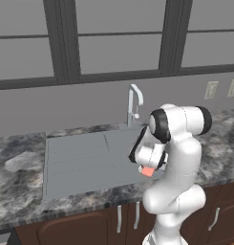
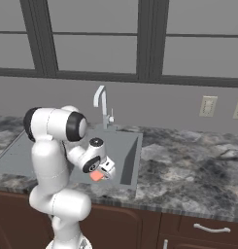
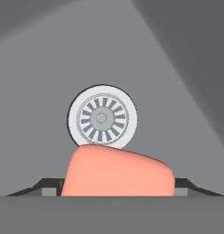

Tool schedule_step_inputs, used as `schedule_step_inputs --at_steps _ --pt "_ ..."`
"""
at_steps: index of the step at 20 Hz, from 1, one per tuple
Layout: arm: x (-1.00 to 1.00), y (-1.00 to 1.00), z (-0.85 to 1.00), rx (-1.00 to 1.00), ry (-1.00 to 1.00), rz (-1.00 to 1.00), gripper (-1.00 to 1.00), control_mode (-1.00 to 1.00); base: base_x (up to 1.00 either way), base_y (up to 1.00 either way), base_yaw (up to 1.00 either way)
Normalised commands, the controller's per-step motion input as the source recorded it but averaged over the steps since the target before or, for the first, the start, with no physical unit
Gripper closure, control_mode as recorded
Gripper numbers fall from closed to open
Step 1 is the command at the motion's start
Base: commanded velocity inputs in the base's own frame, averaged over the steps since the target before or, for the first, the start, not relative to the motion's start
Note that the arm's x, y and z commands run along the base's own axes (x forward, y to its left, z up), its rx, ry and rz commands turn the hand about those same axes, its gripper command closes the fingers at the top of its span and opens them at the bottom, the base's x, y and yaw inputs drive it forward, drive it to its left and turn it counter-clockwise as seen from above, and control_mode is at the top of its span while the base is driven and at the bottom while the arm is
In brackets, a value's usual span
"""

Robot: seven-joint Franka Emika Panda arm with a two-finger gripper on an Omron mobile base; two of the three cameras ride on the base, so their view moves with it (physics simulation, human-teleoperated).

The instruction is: Pick up the bar soap and bar soap from the sink, and place them back in the cabinet, and close the cabinet doors.

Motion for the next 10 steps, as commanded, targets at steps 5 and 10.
schedule_step_inputs --at_steps 5,10 --pt "0.02 -0.06 0.72 0.00 0.00 0.00 1.00 -1.00 0.00 0.00 0.00" --pt "0.06 0.00 0.78 0.00 0.00 0.00 1.00 -1.00 0.00 0.00 0.00"
